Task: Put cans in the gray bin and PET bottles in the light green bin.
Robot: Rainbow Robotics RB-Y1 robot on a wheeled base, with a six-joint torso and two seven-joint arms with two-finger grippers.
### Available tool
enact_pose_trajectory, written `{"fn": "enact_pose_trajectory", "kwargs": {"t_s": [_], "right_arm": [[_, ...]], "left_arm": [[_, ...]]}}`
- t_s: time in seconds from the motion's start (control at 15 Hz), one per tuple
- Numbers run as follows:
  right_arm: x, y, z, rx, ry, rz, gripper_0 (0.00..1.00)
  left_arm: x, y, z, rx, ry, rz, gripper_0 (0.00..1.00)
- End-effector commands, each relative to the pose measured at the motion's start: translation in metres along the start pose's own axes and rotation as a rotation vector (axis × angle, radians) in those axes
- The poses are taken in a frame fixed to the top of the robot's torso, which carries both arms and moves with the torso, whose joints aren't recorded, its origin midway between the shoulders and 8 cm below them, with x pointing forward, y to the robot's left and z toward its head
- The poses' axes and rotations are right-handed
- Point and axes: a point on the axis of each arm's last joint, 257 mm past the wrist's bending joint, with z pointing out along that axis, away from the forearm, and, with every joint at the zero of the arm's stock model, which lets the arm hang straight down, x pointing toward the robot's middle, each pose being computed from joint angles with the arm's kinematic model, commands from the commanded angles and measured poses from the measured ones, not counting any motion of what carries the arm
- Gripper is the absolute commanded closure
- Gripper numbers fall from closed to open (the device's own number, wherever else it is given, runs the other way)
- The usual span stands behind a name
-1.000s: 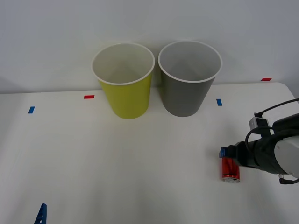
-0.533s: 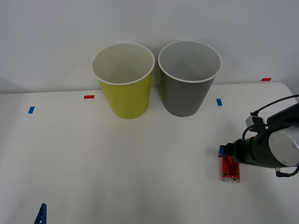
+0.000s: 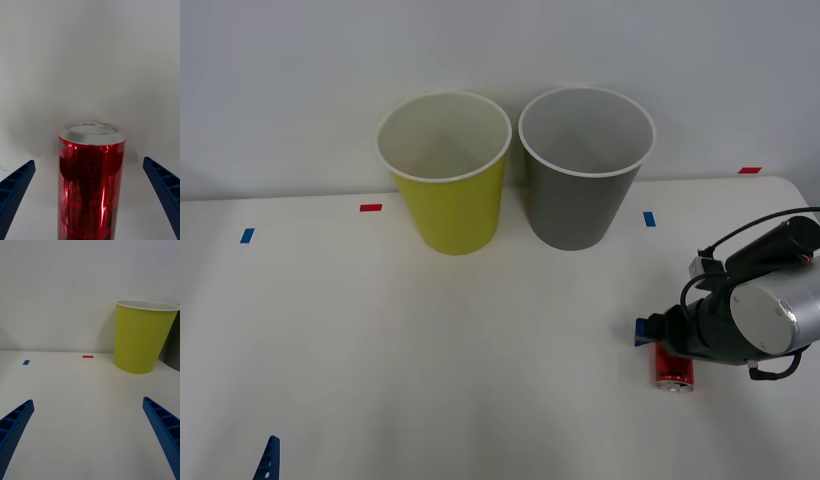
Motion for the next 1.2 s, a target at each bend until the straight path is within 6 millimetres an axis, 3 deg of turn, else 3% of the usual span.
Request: {"fn": "enact_pose_trajectory", "kwargs": {"t_s": [0.07,0.93,1.0,1.07,1.13,1.2], "right_arm": [[-0.002,0.004,0.001,0.009,-0.003,0.006,0.00],[-0.004,0.002,0.013,0.051,0.013,0.020,0.00],[-0.004,0.002,0.014,0.054,0.011,0.021,0.09],[-0.005,0.002,0.014,0.054,0.009,0.021,0.37],[-0.005,0.001,0.014,0.056,0.009,0.026,0.88],[-0.005,0.001,0.014,0.056,0.009,0.026,0.95]], "left_arm": [[0.000,0.000,0.000,0.000,0.000,0.000,0.00],[0.000,0.000,0.000,0.000,0.000,0.000,0.00],[0.000,0.000,0.000,0.000,0.000,0.000,0.00],[0.000,0.000,0.000,0.000,0.000,0.000,0.00],[0.000,0.000,0.000,0.000,0.000,0.000,0.00],[0.000,0.000,0.000,0.000,0.000,0.000,0.00]]}}
